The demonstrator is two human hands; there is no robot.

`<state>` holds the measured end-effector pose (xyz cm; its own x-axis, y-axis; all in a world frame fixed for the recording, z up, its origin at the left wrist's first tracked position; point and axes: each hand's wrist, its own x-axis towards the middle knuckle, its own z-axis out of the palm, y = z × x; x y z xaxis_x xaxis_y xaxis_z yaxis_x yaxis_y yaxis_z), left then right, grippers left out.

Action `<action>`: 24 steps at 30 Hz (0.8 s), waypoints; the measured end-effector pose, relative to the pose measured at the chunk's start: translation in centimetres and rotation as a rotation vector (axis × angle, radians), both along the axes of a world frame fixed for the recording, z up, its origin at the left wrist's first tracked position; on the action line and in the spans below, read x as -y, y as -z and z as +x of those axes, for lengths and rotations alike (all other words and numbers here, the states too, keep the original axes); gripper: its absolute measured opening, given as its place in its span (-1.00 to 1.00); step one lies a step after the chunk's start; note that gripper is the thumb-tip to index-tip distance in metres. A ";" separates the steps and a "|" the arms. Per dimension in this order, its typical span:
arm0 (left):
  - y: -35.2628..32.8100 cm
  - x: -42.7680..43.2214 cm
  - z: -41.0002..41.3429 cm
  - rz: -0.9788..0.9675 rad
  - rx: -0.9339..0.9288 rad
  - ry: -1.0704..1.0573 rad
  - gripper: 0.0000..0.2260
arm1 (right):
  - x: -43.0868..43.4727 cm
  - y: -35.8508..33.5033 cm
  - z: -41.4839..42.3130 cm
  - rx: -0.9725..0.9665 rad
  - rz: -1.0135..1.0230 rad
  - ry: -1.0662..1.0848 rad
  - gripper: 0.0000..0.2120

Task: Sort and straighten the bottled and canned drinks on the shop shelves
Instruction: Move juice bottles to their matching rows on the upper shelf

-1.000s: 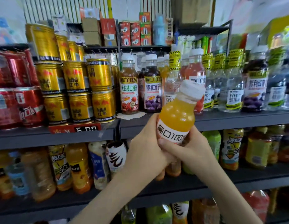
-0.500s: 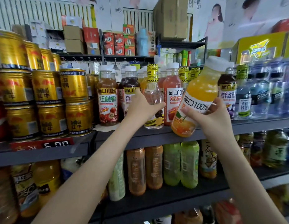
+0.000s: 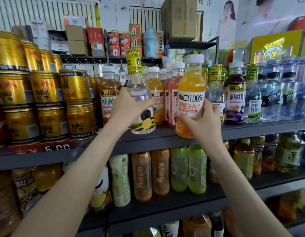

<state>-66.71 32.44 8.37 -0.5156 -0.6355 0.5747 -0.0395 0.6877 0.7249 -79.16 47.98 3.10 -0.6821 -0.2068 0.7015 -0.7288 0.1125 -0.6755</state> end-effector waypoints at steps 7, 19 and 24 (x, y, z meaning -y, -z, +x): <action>0.1 -0.2 5.8 0.032 -0.054 -0.038 -0.37 | 2.8 -1.1 3.0 0.020 0.050 -0.122 -0.35; 1.4 0.7 8.6 0.049 -0.103 -0.014 -0.56 | 7.3 -1.4 3.8 -0.055 0.159 -0.053 -0.33; 1.4 0.7 8.7 0.071 -0.083 -0.015 -0.46 | 8.0 -1.4 3.9 -0.116 0.220 0.065 -0.31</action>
